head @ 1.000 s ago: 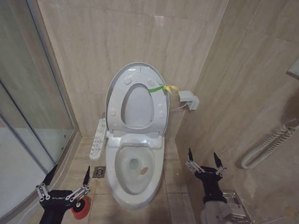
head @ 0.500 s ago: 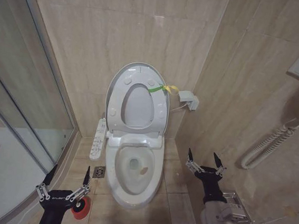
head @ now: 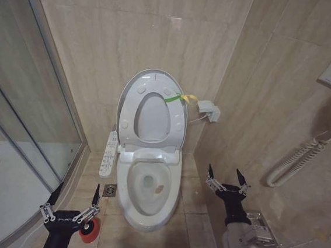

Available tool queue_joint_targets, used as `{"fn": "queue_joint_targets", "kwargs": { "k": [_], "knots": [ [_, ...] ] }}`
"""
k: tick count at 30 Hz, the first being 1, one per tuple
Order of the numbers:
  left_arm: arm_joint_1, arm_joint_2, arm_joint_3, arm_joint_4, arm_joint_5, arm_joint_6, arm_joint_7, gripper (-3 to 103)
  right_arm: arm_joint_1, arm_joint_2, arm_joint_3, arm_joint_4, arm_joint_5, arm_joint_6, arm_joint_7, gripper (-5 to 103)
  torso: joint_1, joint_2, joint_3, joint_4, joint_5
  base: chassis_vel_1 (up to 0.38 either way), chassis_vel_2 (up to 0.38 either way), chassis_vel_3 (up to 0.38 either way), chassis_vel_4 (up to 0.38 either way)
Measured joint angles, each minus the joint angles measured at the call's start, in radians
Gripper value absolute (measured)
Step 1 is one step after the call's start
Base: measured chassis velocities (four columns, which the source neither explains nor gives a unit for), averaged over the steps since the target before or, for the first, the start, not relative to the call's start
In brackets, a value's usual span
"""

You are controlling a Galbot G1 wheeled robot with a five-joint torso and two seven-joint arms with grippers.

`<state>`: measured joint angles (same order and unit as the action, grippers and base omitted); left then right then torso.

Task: Open the toilet lid, clean the toilet bowl with a toilet brush, close the toilet lid, and flush.

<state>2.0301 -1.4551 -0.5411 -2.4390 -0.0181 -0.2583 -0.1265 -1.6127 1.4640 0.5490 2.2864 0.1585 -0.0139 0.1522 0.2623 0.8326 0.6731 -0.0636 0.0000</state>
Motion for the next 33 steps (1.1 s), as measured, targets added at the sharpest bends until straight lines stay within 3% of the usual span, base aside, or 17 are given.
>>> {"fn": "queue_joint_targets", "kwargs": {
  "k": [33],
  "knots": [
    [0.000,0.000,0.000,0.000,0.000,0.000,0.000,100,0.000,0.000,0.000,0.000,0.000,0.000,0.000,100,0.000,0.000,0.000,0.0000,0.0000,0.000,0.000,0.000,0.000]
  ]
}}
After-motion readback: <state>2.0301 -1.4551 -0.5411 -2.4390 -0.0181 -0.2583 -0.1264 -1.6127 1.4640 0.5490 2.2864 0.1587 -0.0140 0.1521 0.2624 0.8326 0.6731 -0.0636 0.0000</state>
